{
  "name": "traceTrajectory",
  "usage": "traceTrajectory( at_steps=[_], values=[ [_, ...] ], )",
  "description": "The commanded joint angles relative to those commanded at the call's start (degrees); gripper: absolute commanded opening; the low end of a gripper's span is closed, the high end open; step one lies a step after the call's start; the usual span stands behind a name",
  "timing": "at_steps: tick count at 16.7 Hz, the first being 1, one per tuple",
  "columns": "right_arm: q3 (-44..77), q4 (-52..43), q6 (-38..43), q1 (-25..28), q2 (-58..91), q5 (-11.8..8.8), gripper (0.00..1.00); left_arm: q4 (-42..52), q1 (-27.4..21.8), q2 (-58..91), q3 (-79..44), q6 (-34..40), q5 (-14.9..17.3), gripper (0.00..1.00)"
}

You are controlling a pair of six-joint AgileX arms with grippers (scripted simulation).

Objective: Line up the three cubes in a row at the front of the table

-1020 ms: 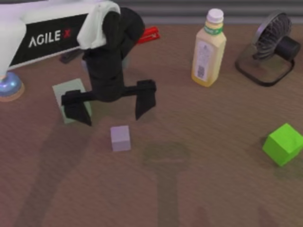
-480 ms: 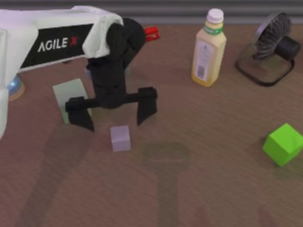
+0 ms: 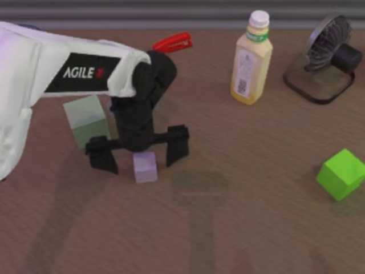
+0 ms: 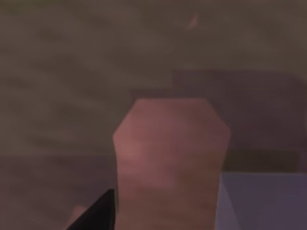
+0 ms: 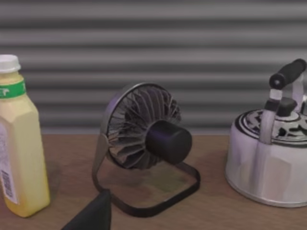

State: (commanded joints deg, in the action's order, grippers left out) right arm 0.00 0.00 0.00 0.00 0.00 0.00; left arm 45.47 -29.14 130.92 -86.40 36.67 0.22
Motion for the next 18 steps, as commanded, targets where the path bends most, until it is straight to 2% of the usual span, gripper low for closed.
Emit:
traceTrajectory(
  at_steps=[2, 15, 18],
  values=[
    [0.0, 0.0, 0.0, 0.0, 0.0, 0.0, 1.00, 0.0, 0.0, 0.0, 0.0, 0.0, 0.0, 1.00],
    [0.0, 0.0, 0.0, 0.0, 0.0, 0.0, 1.00, 0.0, 0.0, 0.0, 0.0, 0.0, 0.0, 0.02],
    [0.0, 0.0, 0.0, 0.0, 0.0, 0.0, 1.00, 0.0, 0.0, 0.0, 0.0, 0.0, 0.0, 0.00]
  ],
)
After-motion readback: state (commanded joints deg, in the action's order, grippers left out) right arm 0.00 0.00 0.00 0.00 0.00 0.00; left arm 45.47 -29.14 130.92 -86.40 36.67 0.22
